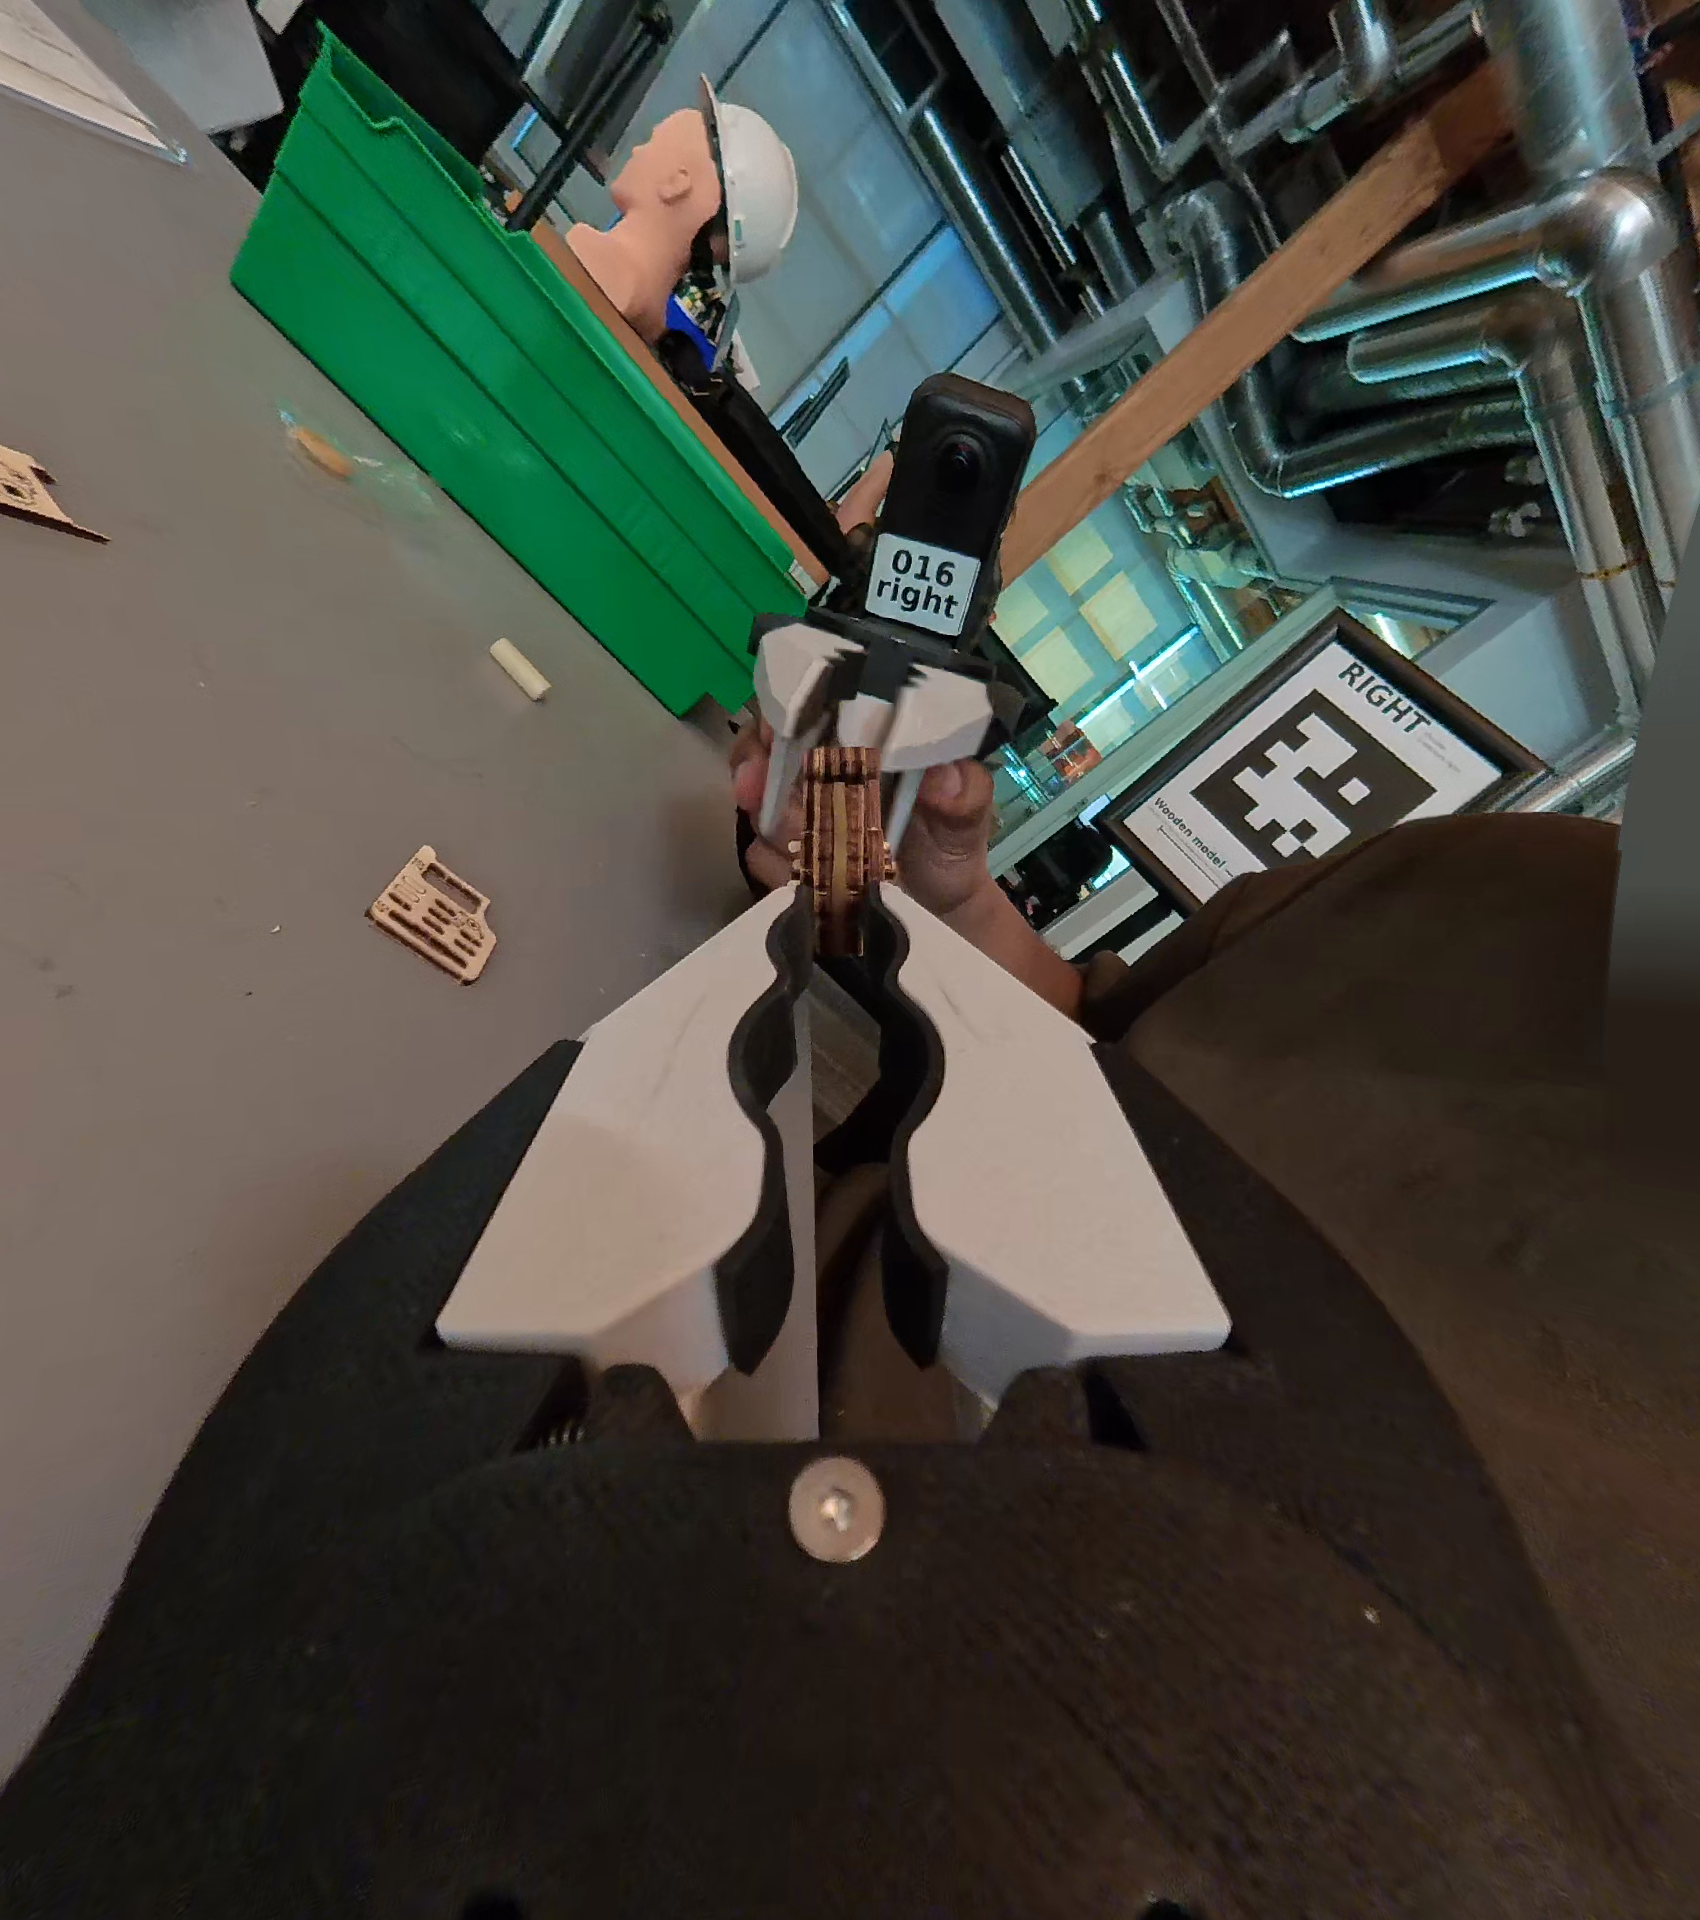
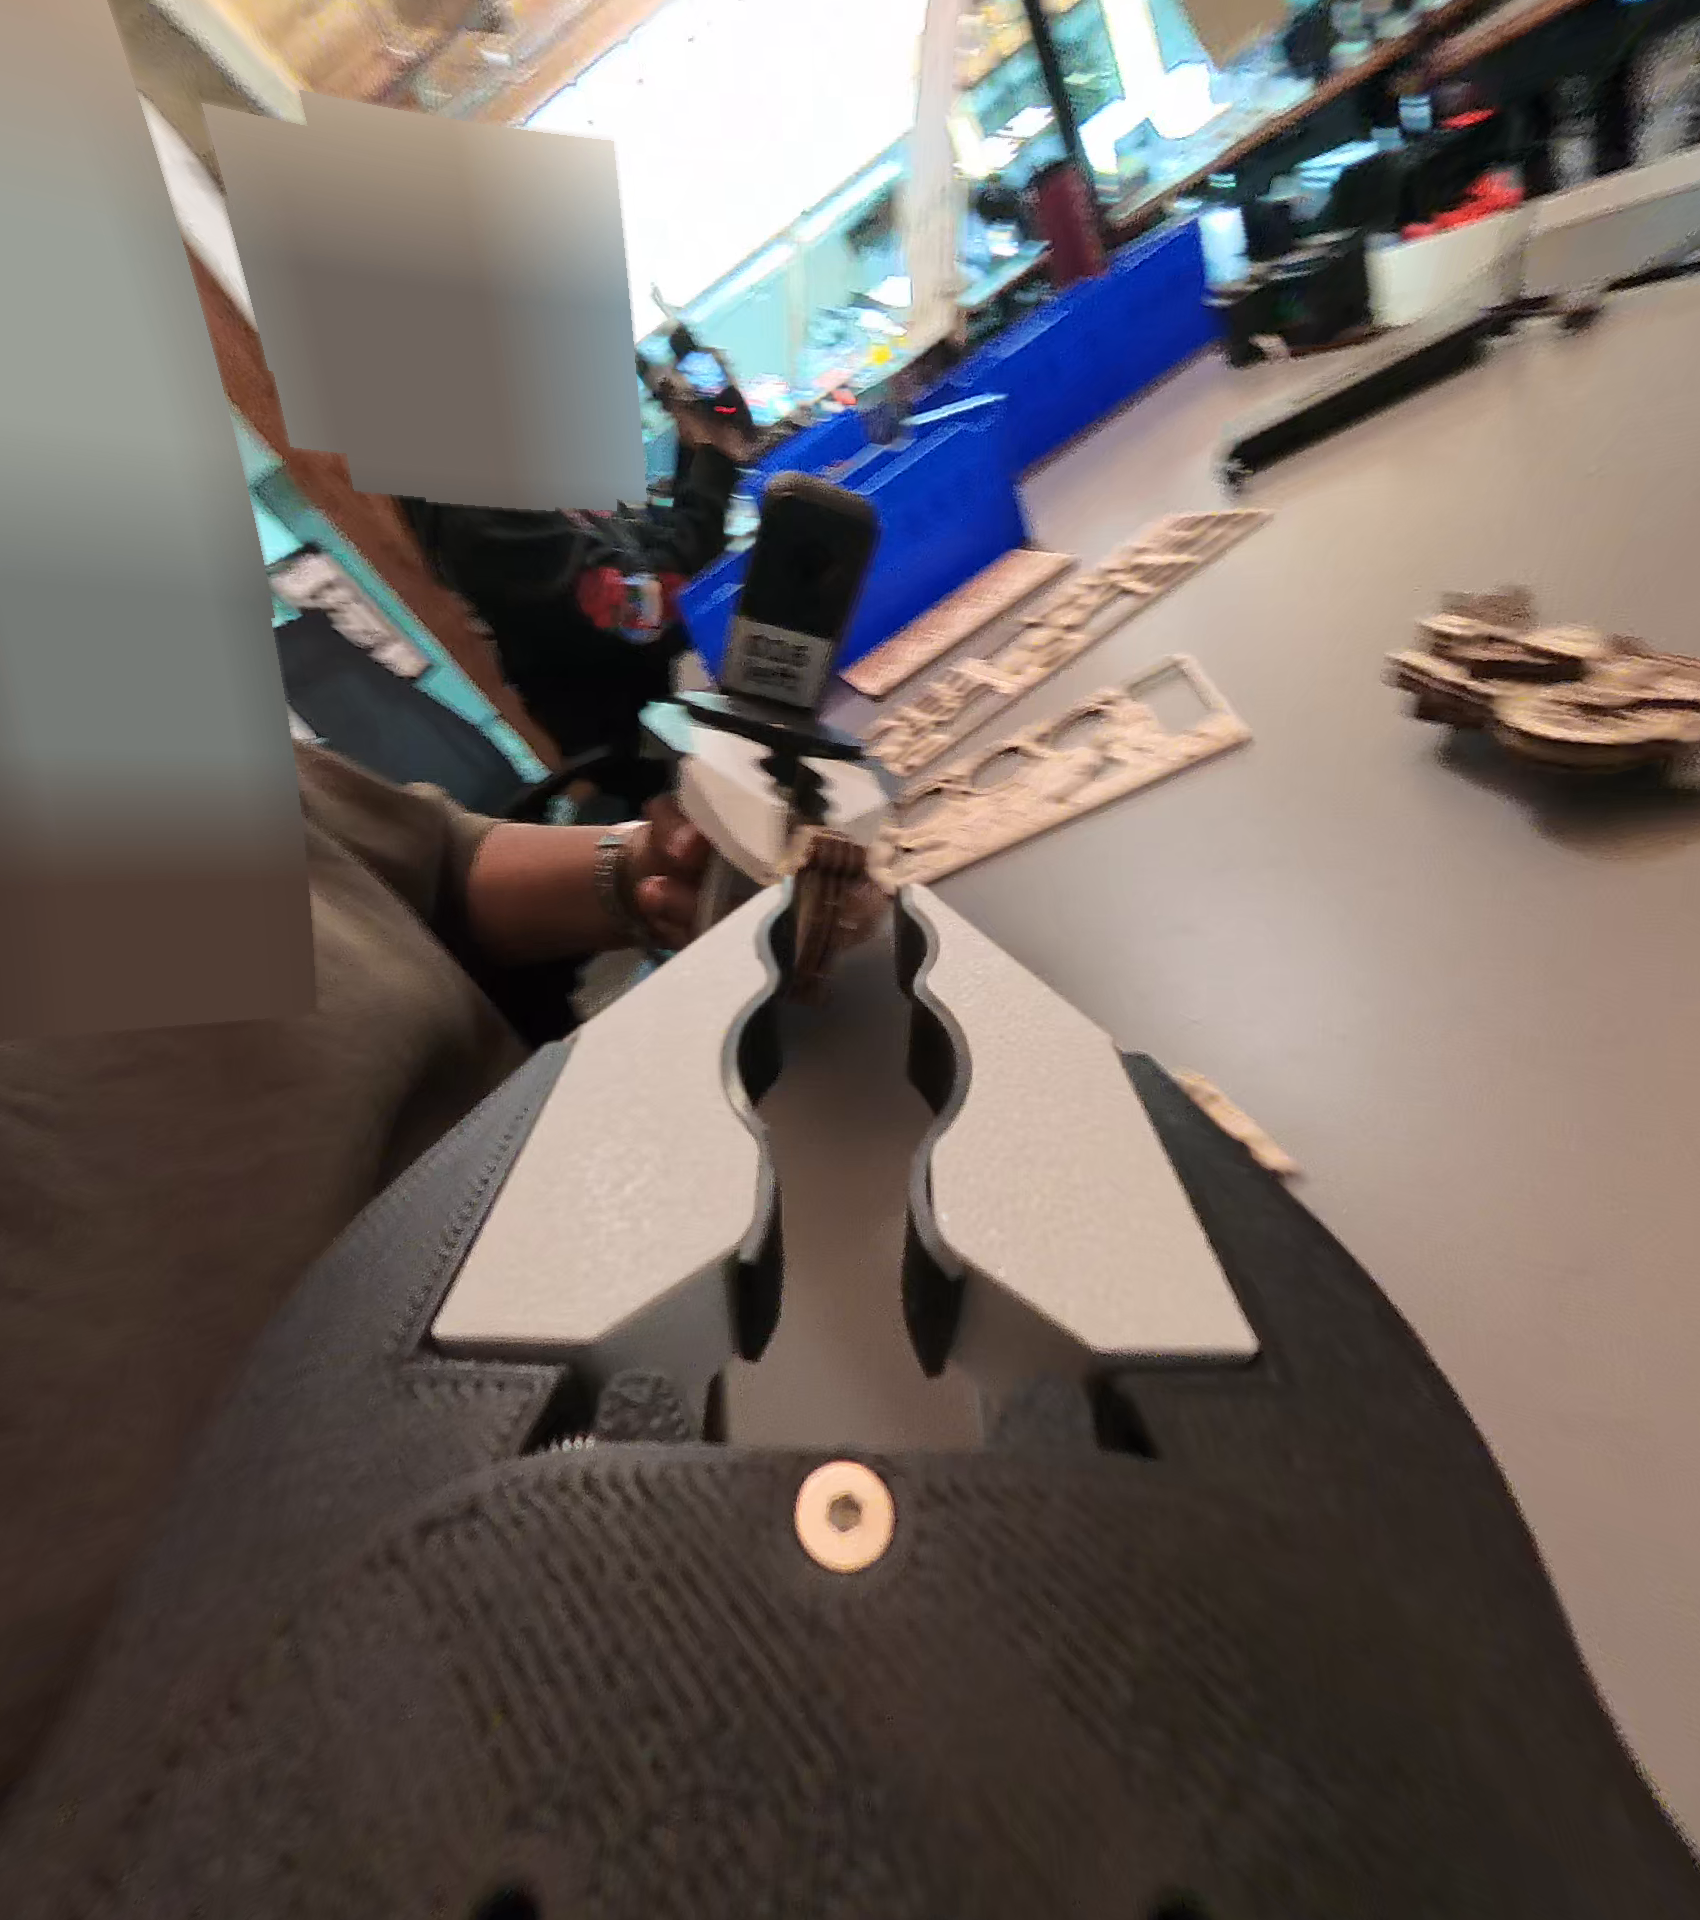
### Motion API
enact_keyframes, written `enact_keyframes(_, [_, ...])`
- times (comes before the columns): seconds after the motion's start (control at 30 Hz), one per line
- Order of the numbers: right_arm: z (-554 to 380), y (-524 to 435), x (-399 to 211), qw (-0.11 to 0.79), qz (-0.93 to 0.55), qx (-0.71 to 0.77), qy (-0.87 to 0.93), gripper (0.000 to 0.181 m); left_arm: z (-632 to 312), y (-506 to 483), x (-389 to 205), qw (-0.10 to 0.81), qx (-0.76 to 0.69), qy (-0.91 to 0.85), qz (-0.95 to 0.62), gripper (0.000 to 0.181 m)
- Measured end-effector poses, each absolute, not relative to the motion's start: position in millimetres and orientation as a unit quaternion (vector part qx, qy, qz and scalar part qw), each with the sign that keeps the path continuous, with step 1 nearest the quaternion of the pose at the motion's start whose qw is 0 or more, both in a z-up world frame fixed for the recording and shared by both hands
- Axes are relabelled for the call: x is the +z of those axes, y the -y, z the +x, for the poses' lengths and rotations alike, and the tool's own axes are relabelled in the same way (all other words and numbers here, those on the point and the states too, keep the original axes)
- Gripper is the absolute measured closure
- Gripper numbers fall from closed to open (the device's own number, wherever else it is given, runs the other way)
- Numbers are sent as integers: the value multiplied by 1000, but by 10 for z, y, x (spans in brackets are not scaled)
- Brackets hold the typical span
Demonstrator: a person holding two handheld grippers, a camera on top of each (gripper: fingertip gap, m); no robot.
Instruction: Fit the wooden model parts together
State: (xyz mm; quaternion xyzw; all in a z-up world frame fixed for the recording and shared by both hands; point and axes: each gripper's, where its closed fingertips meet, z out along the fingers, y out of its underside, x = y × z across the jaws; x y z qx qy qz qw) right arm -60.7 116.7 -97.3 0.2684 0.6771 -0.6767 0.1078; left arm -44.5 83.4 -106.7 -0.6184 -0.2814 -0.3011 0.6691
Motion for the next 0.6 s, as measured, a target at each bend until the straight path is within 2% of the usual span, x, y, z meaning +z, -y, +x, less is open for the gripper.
enact_keyframes(0.07, [-738,-1265,-1130,57,295,-645,-703,170,-451,-833,-1074,669,-303,282,-617,176])
enact_keyframes(0.2, [-824,-1321,-1309,-4,301,-598,-743,167,-463,-833,-1072,670,-312,284,-611,176])
enact_keyframes(0.37, [-695,-1184,-1446,-4,270,-569,-777,163,-528,-817,-1121,662,-322,308,-603,176])
enact_keyframes(0.47, [-625,-1124,-1422,-3,244,-572,-783,173,-612,-792,-1235,650,-268,319,-635,176])
enact_keyframes(0.6, [-619,-1113,-1435,11,244,-575,-781,174,-635,-791,-1298,642,-215,300,-673,176])
